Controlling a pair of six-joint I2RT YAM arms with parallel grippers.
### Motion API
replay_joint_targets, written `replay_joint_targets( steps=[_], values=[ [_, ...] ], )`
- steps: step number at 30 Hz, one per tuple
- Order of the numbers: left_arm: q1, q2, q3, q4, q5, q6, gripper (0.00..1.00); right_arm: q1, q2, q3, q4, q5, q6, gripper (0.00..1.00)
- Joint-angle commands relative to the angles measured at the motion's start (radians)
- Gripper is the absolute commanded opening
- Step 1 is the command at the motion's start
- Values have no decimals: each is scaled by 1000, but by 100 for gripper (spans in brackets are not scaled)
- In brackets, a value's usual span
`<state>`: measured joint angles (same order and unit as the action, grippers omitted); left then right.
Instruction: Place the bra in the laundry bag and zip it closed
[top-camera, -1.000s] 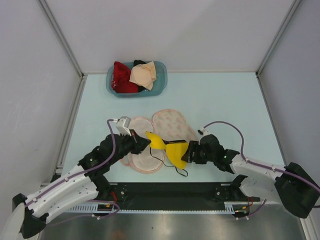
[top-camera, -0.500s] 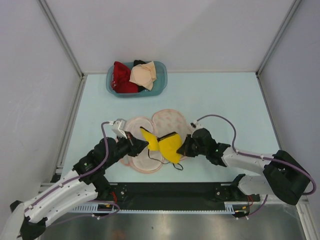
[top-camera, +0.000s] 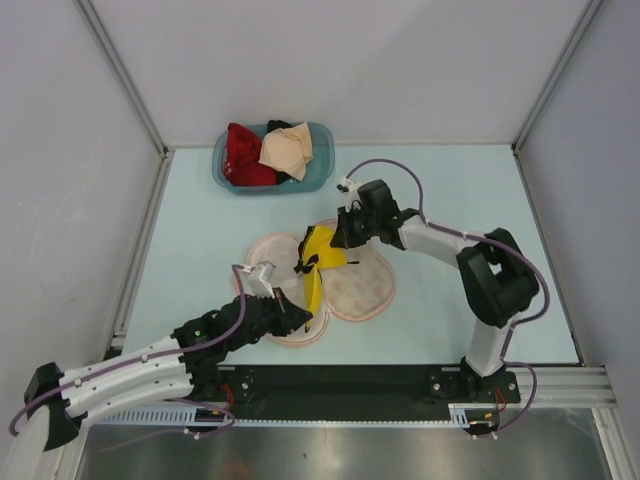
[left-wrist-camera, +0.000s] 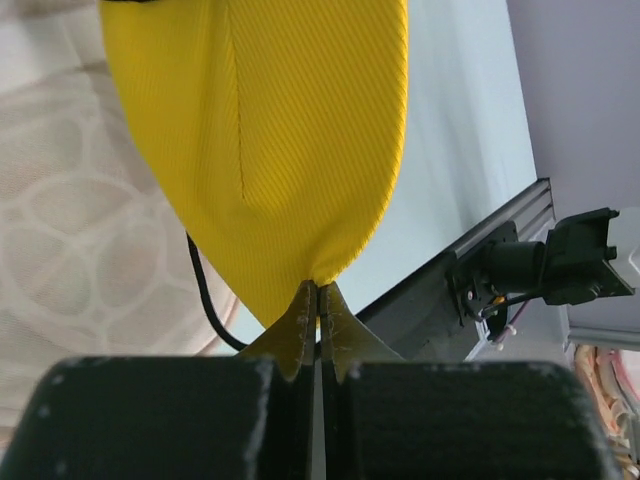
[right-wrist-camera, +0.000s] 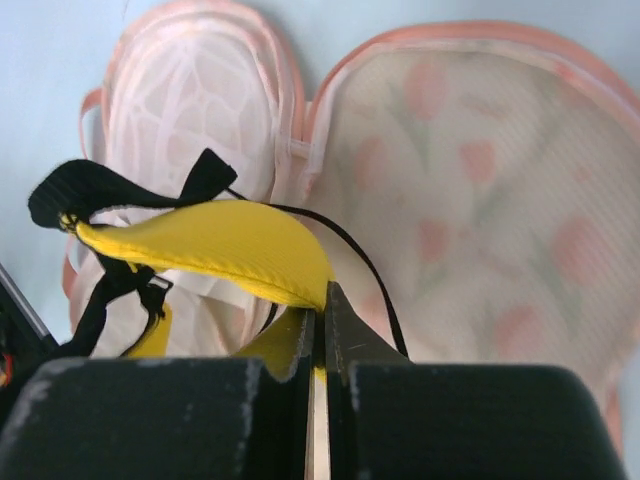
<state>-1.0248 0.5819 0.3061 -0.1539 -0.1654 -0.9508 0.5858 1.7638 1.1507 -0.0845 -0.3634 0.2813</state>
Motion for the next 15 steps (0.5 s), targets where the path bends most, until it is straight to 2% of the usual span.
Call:
replay_joint_targets(
  steps=[1, 5, 8, 11, 12, 14, 15],
  values=[
    [-93, 53, -19, 131, -104, -144, 0, 0, 141, 173, -112, -114, -152, 0],
    [-130, 26, -50, 244, -155, -201, 0, 2, 192, 247, -112, -182, -157, 0],
    [-130, 25, -59, 356, -172, -160, 0, 14, 215, 297, -135, -178, -148, 0],
    [-130, 126, 5, 367, -132, -82, 19, 23, 227, 311, -136, -213, -128, 0],
    [-127, 159, 49, 358, -79, -56, 41, 25, 230, 311, -132, -226, -122, 0],
    [-126, 208, 97, 294, -51, 10, 62, 25, 235, 310, -138, -249, -119, 2],
    [-126, 202, 125, 272, -45, 33, 76, 25, 244, 313, -147, -249, -125, 5]
  ],
)
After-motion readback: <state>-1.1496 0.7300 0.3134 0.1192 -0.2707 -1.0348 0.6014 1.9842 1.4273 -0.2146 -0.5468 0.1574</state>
